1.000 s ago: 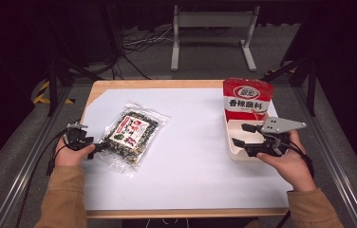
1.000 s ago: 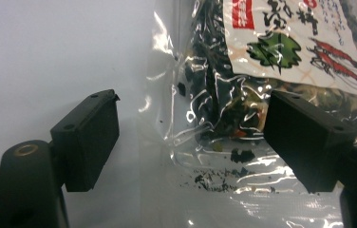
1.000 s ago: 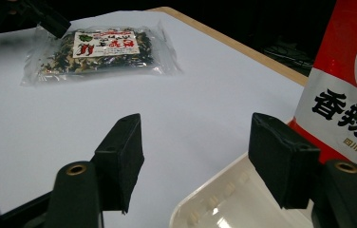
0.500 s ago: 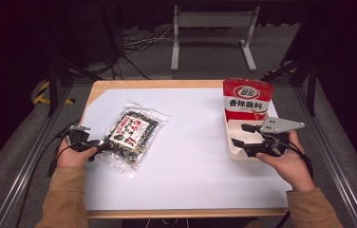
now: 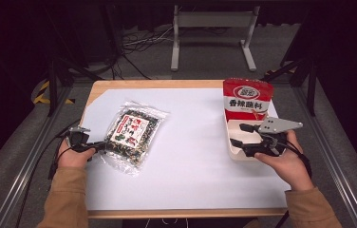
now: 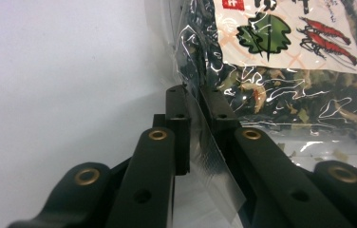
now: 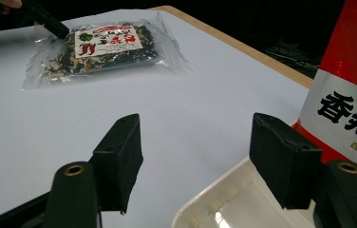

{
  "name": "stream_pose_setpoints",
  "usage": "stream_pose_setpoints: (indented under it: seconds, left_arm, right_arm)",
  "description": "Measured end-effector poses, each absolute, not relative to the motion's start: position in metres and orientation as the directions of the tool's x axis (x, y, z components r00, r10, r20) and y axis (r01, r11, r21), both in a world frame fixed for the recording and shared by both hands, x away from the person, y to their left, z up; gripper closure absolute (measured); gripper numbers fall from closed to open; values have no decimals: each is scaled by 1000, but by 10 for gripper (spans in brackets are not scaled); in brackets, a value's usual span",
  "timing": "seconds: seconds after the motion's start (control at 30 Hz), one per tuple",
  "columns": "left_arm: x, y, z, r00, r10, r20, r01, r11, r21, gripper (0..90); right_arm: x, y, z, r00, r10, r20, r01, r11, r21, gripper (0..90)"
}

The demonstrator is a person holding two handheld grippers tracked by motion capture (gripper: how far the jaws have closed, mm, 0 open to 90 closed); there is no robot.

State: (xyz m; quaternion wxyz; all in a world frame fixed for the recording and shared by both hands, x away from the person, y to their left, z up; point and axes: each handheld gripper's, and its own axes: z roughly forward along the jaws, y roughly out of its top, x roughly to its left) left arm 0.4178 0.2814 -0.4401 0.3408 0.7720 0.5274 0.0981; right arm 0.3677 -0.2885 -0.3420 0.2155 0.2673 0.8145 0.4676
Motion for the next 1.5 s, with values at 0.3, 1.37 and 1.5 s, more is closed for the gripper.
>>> stream_pose_setpoints:
  seconds: [0.3, 1.37, 1.5]
  left_arm:
    - [417, 282, -436, 431, 877, -211, 737, -207, 644, 872]
    - [359, 229, -343, 640, 764, 80, 292, -338, 895, 886]
    - [354, 225, -337, 654, 751, 95, 266, -346, 900, 887]
  right_arm:
    - [367, -290, -342, -762, 640, -101, 235, 418, 877, 350]
    - [365, -290, -340, -759, 643, -103, 228, 410, 883, 350]
    - [366, -286, -342, -763, 638, -101, 231, 416, 880, 350]
